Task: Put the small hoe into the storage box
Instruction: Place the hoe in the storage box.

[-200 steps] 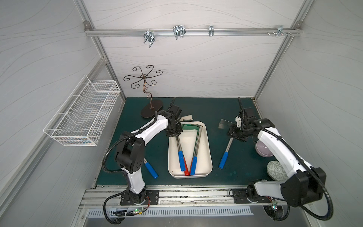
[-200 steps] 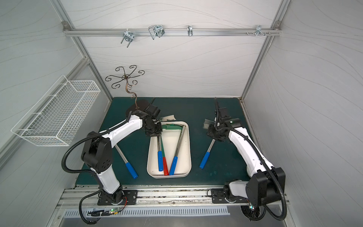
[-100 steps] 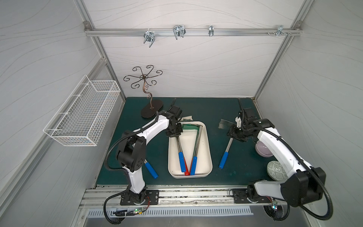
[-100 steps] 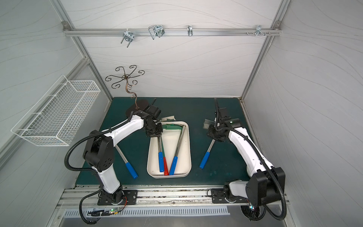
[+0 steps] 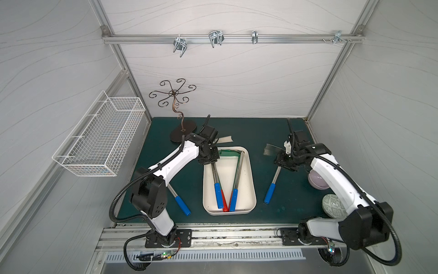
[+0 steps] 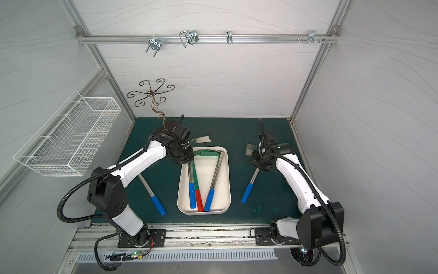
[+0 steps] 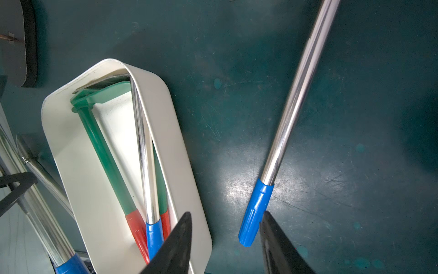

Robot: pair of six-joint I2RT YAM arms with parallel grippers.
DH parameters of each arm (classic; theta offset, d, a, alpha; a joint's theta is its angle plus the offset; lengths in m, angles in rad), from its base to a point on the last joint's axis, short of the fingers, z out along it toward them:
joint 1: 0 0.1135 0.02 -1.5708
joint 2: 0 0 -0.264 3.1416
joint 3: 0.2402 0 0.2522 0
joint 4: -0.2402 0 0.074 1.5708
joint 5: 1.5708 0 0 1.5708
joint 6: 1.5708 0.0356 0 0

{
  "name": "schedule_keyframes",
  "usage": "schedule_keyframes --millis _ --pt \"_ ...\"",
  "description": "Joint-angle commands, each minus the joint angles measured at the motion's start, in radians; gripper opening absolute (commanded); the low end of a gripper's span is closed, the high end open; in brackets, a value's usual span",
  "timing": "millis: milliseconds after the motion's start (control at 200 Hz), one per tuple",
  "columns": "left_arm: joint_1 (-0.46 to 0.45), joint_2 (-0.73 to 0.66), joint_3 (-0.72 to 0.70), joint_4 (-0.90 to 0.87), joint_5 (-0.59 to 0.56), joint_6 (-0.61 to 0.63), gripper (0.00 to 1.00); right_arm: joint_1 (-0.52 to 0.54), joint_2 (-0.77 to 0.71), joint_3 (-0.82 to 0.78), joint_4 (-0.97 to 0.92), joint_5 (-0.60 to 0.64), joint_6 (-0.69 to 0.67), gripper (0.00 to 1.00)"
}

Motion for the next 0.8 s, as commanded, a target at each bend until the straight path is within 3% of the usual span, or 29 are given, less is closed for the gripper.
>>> schedule_keyframes --millis 0,460,795 --pt "-0.005 0.021 0.009 0.007 -0.020 -0.028 0.00 -0.005 -0.003 -0.006 -0.021 -0.013 -0.006 0.49" --pt "-0.007 0.122 -0.013 0.035 -0.014 -0.033 0.00 -0.005 0.008 -0.006 -0.018 -0.012 -0.011 0.48" --pt "-0.007 0.123 0.020 0.044 -0.030 -0.044 0.00 -0.005 0.009 -0.006 -0.018 -0.007 -0.016 0.49"
